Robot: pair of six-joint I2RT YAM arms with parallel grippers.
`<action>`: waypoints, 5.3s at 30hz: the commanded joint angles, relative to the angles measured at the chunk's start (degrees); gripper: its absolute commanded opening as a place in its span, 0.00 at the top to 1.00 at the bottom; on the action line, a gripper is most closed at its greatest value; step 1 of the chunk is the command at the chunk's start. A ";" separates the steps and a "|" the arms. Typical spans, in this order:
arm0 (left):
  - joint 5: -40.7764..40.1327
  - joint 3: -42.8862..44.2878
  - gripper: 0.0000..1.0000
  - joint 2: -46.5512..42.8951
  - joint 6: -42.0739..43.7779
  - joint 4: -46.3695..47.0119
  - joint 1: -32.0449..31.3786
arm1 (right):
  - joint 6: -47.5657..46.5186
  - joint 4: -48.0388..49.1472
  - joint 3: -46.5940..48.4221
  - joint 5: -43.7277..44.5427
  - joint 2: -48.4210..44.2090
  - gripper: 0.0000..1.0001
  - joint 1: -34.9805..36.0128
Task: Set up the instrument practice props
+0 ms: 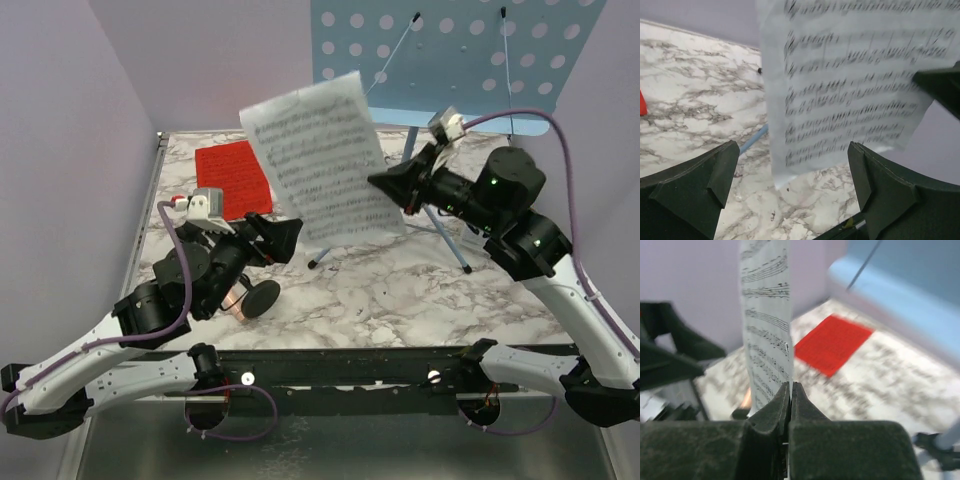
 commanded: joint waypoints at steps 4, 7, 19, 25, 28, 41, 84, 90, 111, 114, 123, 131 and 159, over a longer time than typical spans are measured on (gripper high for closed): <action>-3.70 18.20 0.01 14.85 17.37 5.79 0.14 | -9.20 6.75 15.46 33.47 3.24 1.00 0.23; -2.97 26.69 0.01 22.02 22.37 6.14 0.30 | -12.04 8.61 20.20 44.06 5.17 1.00 0.23; 26.28 56.82 0.01 44.17 16.43 -4.58 17.01 | -17.40 18.20 19.40 68.72 1.19 1.00 0.22; 34.93 66.24 0.14 51.14 17.24 -3.73 17.89 | -14.55 16.40 22.53 67.83 3.03 1.00 0.18; 35.84 68.35 0.22 53.15 17.05 -2.68 17.90 | -14.19 17.92 22.00 67.07 2.32 1.00 0.21; 33.04 75.07 0.45 60.21 19.16 0.68 18.76 | -14.76 19.15 21.35 66.02 0.84 1.00 0.23; 43.85 56.56 1.00 52.06 23.98 25.30 18.86 | -6.67 20.81 24.22 58.65 6.88 1.00 0.24; 43.79 56.13 1.00 51.82 23.31 25.40 18.86 | 1.08 18.02 27.14 53.11 10.01 1.00 0.24; 42.50 54.89 1.00 51.40 23.45 25.85 18.84 | 11.24 19.15 28.12 44.70 16.30 1.00 0.23; 42.32 54.80 1.00 51.23 23.81 25.88 18.83 | 11.60 21.78 26.80 44.46 16.20 1.00 0.21; 42.06 53.23 1.00 50.57 24.16 26.80 18.86 | 11.51 22.98 25.43 44.17 16.53 1.00 0.23; 42.09 52.79 1.00 50.35 24.20 26.89 18.90 | 11.36 23.11 24.87 43.91 16.76 1.00 0.23; 43.81 47.07 1.00 47.27 23.90 32.34 18.86 | -5.71 24.96 25.02 41.08 16.11 1.00 0.18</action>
